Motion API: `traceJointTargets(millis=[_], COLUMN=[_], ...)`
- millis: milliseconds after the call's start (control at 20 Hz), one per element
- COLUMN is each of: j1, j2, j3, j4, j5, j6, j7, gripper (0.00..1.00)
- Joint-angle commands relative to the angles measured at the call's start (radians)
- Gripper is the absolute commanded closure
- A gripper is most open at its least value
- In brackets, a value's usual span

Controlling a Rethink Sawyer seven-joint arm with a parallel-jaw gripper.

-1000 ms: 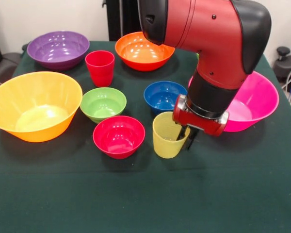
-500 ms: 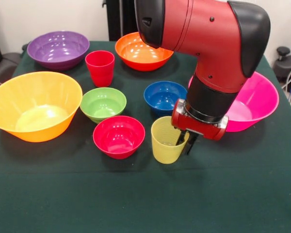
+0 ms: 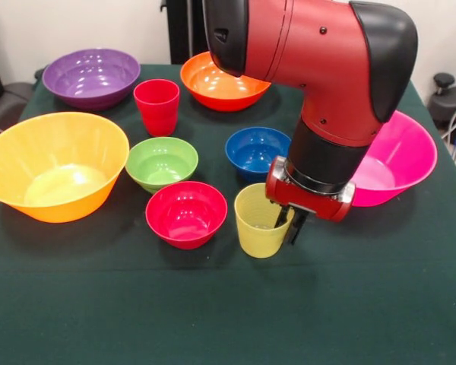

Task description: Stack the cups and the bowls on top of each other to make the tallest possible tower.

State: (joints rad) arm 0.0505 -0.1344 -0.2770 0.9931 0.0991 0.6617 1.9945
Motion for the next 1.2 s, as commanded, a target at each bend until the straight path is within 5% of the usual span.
traceJointTargets(millis=[50,1000,1050,1200], j1=[-0.029,-0.022,-0.022,-0.023], j2=[0.031,0.004,0.001,0.004], j3=[0.149,0.156,0.158,0.158], j4=[0.021,0.076,0.082,0.073], j5=[0.010,0.017,0.017,0.020], j6=[-0.024,-0.037,-0.039,-0.023], j7=[0.047,0.068,0.068,0.066], gripper=[1.00,1.00,0.00,0.00])
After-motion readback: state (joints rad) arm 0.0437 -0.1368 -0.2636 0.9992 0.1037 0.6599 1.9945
